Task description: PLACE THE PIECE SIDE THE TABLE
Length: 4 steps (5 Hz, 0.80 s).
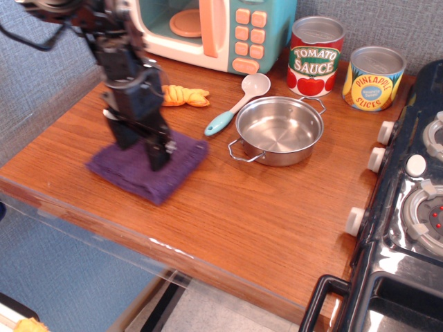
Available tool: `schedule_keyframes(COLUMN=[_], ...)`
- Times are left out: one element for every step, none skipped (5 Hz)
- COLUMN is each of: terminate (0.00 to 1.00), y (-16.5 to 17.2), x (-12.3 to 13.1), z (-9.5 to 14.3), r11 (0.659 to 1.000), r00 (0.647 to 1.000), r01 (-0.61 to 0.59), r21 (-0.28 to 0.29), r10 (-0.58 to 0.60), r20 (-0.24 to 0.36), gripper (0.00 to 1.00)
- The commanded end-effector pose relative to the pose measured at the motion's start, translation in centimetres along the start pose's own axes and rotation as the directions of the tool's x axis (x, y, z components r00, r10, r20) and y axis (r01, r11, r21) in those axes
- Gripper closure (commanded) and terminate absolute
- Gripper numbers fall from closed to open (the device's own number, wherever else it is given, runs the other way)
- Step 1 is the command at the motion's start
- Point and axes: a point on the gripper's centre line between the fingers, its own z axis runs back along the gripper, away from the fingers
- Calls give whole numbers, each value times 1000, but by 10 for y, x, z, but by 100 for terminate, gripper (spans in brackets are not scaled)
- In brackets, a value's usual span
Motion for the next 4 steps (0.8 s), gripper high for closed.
schedule_keyframes(terminate=[0,0,0,0], y=[-70,-97,-120,-142], x=[11,13,23,38], z=[16,22,18,7], r11=[997,993,989,987], r00=[1000,1000,995,988], r01=[26,-10,-103,-154], r21=[67,114,103,52], r10=[-25,12,103,152], r20=[-19,-23,3,31], gripper=[0,0,0,0])
